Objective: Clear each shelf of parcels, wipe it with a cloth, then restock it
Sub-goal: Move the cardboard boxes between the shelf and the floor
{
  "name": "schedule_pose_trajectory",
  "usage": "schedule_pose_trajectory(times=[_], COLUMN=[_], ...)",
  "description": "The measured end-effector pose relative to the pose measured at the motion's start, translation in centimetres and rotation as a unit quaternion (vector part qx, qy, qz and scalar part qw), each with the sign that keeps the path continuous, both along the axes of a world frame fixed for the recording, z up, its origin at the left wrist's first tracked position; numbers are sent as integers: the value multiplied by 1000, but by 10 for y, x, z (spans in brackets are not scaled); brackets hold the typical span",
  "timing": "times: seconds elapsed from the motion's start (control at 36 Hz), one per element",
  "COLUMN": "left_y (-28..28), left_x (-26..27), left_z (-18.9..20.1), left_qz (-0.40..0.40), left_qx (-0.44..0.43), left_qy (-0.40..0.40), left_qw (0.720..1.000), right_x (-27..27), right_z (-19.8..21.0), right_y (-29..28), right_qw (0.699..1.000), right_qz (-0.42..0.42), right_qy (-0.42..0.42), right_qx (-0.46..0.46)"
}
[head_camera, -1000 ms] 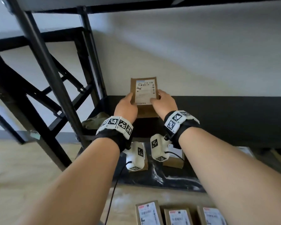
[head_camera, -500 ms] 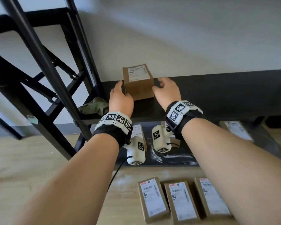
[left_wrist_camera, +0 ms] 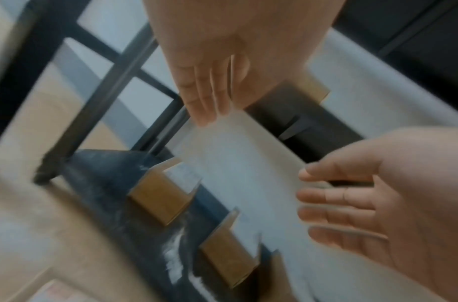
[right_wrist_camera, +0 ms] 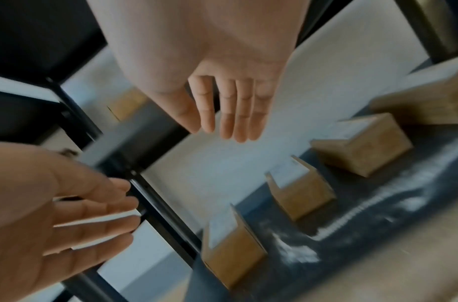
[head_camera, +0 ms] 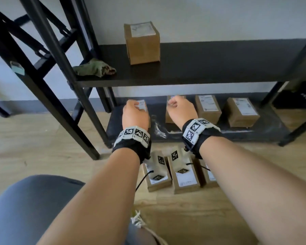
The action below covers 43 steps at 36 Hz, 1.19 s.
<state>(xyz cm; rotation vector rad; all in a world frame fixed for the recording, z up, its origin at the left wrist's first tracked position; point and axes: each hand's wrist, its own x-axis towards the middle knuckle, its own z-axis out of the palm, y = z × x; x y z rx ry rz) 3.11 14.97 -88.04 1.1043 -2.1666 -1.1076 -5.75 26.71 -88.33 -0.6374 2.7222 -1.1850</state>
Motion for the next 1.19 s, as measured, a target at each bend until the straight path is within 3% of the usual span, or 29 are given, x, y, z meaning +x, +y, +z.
schedule_pose_trajectory(times=[0.11, 0.25, 0.33, 0.44, 0.58, 0.75, 0.97, 1.19], left_y=[1, 3, 11, 15, 13, 20, 12, 22], left_x=[10, 23, 36, 48, 53, 50, 41, 26], left_z=[-58, -125, -156, -190, -215, -211, -184, -129], left_qz=[-19, -59, -80, -94, -113, -104, -32, -86], left_qx=[54, 96, 107, 145, 192, 263, 277, 196], left_qy=[-123, -314, -383, -418, -413, -369, -299, -212], left_qw=[991, 943, 914, 892, 883, 886, 913, 954], right_x=[8, 18, 28, 41, 49, 53, 49, 39], right_z=[-59, -121, -150, -179, -198, -201, -181, -130], right_y=[11, 14, 12, 11, 8, -2, -3, 14], right_qw=[991, 964, 947, 919, 895, 893, 937, 967], right_qz=[29, 67, 89, 102, 114, 102, 31, -56], right_qy=[-90, -167, -187, -230, -233, -226, -263, -225], right_qx=[95, 196, 245, 303, 363, 375, 230, 102])
